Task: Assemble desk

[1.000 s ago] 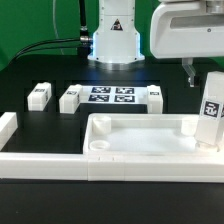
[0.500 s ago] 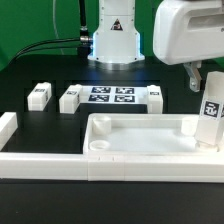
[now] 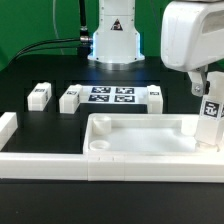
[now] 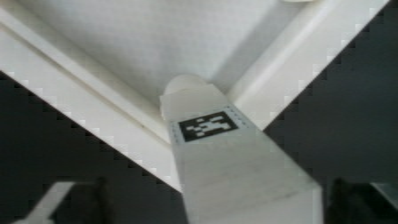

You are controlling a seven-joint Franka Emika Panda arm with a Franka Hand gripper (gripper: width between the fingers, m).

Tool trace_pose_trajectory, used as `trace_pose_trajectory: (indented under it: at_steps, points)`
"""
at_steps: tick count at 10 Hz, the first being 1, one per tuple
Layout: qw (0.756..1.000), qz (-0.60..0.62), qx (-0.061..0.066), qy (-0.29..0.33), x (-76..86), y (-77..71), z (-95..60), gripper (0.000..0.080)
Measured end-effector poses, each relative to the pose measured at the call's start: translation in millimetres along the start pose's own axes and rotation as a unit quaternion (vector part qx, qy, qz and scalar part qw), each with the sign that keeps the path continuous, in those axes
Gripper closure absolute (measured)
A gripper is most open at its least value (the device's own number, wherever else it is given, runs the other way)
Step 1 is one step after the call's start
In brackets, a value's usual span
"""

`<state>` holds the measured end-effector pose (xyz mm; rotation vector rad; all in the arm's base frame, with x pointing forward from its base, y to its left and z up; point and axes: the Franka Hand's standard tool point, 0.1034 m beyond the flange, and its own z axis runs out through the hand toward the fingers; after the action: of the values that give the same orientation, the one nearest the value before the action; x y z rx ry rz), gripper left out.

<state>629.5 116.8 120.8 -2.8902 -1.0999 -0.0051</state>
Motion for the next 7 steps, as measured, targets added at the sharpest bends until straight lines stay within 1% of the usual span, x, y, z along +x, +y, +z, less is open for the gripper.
trace_pose_trajectory:
  at_steps: [2, 5, 7]
  points:
    - [1.0, 0.003, -0.001, 0.0, -0.3, 1.2, -0.3, 0.0505]
    - [1.0, 0.017, 0.0, 0.001, -0.4, 1.4, -0.2, 0.0508]
    - [0.991, 0.133, 0.002, 0.001, -1.3, 2.1, 0.0, 0.0508]
